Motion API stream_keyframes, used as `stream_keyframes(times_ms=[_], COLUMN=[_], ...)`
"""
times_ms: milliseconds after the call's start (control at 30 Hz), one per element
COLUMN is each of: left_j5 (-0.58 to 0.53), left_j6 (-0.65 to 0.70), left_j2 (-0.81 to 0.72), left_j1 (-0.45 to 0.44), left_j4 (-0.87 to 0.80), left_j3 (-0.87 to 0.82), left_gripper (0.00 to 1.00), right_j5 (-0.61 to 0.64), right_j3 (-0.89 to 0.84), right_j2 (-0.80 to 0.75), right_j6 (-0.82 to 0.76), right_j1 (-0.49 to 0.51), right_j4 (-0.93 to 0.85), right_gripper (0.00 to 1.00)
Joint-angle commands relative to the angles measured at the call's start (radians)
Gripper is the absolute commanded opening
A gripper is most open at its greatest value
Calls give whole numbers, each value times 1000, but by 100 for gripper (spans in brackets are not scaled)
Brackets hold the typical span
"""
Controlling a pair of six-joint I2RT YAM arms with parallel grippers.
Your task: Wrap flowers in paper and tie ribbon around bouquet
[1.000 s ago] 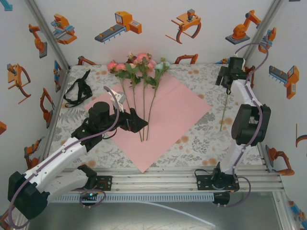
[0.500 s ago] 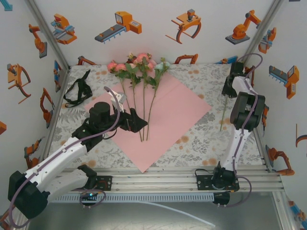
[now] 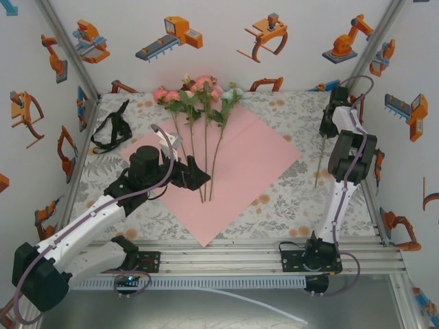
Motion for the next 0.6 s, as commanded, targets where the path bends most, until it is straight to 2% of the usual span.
stream_keyframes(times_ms=[0,567], left_j5=[-12,-36], left_j6=[29,47], left_j2=[-11,-40], left_j1=[-7,-6], left_j4=[-8,-37], left_j3=[17,9], left_gripper=[97,97], right_j5=[-13,-18], right_j3=[48,172], right_j2=[31,127], right_j6=[-21,-29], right_j1=[-11,-20], right_j4=[-64,-219], right_gripper=[23,22])
